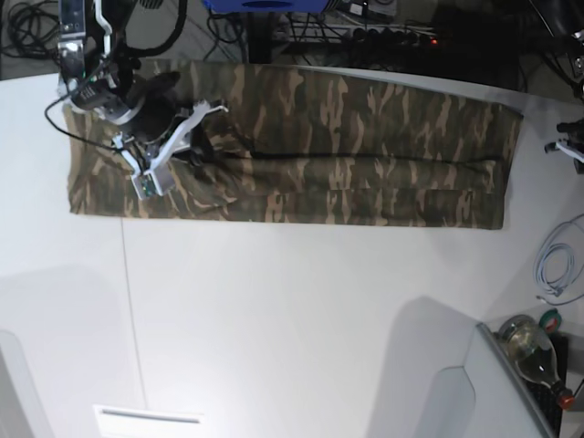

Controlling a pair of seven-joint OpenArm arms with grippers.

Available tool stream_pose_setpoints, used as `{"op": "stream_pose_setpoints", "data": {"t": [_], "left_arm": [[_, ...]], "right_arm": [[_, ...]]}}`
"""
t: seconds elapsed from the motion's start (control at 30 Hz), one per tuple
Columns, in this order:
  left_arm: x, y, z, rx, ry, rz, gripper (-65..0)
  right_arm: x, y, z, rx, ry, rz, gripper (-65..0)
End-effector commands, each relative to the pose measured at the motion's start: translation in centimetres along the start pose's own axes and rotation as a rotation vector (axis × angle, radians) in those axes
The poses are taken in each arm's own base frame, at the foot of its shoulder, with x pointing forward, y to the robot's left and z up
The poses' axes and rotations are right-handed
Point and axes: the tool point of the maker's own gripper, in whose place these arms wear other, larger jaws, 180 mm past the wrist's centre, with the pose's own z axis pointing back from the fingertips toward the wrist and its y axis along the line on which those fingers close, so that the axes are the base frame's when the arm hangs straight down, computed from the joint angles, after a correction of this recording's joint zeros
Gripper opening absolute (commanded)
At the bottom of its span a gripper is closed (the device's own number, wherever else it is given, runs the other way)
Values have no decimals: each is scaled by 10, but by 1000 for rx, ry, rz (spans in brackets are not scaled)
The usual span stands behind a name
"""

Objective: Layout the t-shirt on the table in an organized manner, then fold the t-shirt properly
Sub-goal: 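Move the right gripper to the folded shirt end and press it flat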

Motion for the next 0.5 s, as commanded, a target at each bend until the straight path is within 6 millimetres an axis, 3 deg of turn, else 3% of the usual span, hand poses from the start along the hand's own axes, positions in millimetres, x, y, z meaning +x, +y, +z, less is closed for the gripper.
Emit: {"op": "stream_pose_setpoints", "data": {"t": [0.0,0.13,0.23,0.47], "left_arm": [[15,5,3,-10,-44,-27,-650],[2,-12,3,-93,-19,-44,-650],[-7,-18,1,-123,2,-42,-650],[-11,-22,0,-132,10,-39,-650]], "right_arm": [[2,-8,-3,-6,-6,-9,-627],[-27,-18,-18,-6,78,-53,-627],[-33,-18,-20,-2,93,-63,-627],[18,1,12,2,-62,30,-629]]}}
